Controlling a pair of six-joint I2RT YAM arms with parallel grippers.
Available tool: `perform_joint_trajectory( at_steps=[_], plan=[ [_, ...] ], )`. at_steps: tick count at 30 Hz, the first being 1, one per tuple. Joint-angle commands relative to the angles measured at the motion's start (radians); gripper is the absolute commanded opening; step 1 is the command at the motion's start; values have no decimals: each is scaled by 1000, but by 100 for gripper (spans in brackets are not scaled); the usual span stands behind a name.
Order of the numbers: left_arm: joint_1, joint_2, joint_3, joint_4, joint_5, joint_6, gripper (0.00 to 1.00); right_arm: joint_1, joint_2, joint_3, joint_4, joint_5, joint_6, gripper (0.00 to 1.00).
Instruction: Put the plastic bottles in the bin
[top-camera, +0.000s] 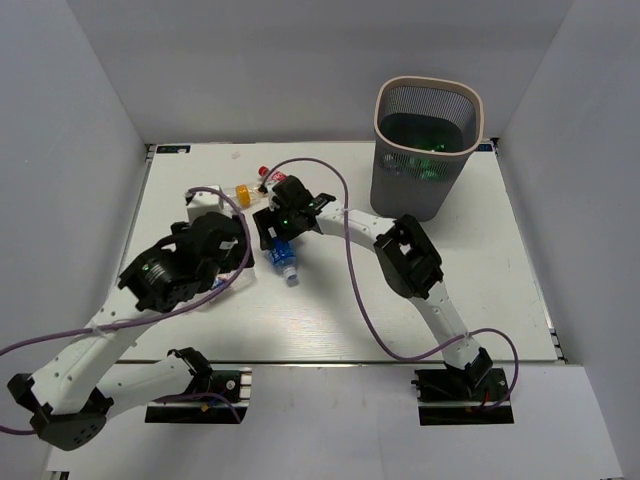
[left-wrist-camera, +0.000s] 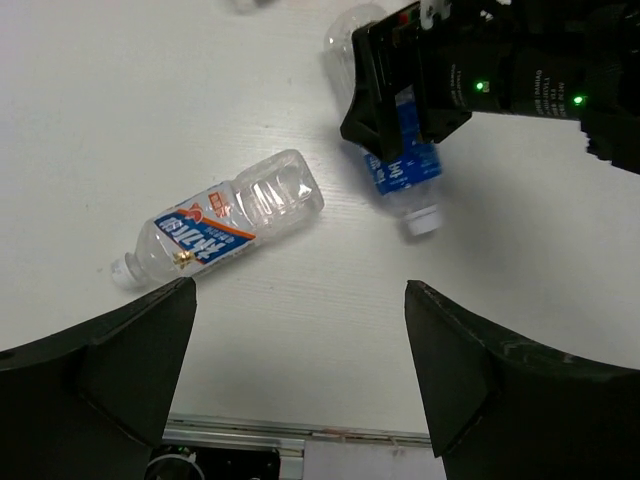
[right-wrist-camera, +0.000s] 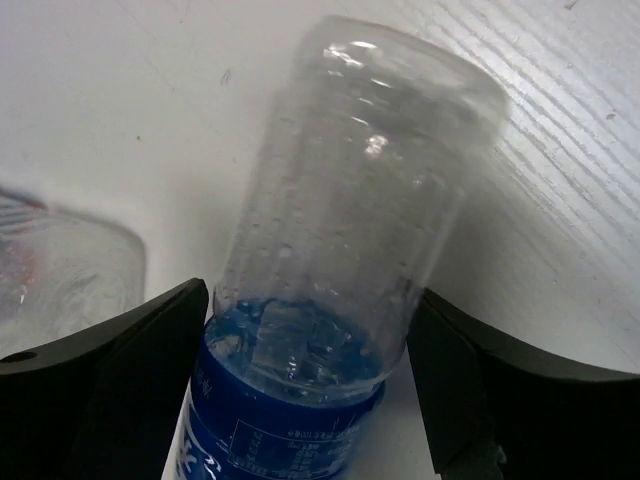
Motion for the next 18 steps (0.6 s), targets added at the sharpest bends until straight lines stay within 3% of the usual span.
perform_joint_trajectory(
  at_steps=[1,2,3,5,6,8,12,15,18],
  plan=[
    [6,49,-26,-11,-15,-22,95,28,23,14,-4,113,-86,82],
    [6,60,-36,-11,-6,-22,95,27,8,-23,6,117,-100,77],
    [6,71,-47,-11,-6,-11,96,22,3,-32,8,116,-121,62],
    [6,94,-61,-11,5,4,99,15,-27,-80,6,111,-129,43],
    [6,94,-70,-11,14,35,99,-7,-52,-91,5,104,-137,23],
    [6,120,-70,19,36,79,99,-60,-99,-100,-10,64,-129,3],
    [6,120,-83,107,77,237,99,-171,-237,-24,-44,-95,-154,0],
    [6,95,-142,225,152,401,99,-281,-276,188,-121,-263,-178,0],
    [6,85,-168,295,198,521,99,-344,-348,268,-121,-454,-203,0]
  ],
)
